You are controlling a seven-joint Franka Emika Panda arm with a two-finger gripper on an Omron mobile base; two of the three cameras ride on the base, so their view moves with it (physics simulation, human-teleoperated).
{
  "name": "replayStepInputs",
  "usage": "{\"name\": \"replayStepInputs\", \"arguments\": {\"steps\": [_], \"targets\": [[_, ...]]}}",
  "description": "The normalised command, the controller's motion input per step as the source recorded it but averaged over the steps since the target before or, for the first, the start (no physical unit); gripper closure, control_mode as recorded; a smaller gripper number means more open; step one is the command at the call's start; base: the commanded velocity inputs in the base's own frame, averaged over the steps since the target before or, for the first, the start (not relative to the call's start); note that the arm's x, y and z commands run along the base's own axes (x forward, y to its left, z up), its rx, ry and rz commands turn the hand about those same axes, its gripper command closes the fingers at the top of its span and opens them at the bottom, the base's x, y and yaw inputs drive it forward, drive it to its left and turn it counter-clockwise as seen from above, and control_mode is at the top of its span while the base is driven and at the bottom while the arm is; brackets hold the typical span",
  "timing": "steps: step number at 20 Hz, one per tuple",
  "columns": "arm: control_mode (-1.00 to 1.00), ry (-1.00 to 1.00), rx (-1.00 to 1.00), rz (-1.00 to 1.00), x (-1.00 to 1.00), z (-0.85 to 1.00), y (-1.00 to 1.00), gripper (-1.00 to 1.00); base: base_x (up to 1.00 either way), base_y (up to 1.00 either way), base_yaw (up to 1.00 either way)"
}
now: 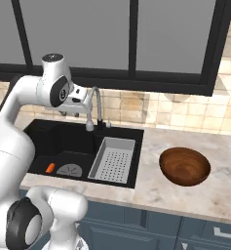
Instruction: Pick the carrot from the sink and place it in the bowl. Then pick the bowl and place it in the microwave. Then close the microwave door and press the start button.
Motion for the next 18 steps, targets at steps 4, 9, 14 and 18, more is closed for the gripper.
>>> {"name": "replayStepInputs", "arguments": {"steps": [4,9,14,18], "targets": [[-1.0,-0.02,0.0,0.0,-0.21,0.0,0.03,-1.0,0.0,0.0,0.0],[-1.0,0.0,-0.01,0.0,-0.65,-0.11,0.55,-1.0,0.0,0.0,0.0],[-1.0,0.0,0.0,0.0,-0.38,-0.44,0.74,-1.0,0.0,0.0,0.0],[-1.0,0.01,0.0,0.0,-0.03,-0.55,0.64,-1.0,0.0,0.0,0.0]]}}
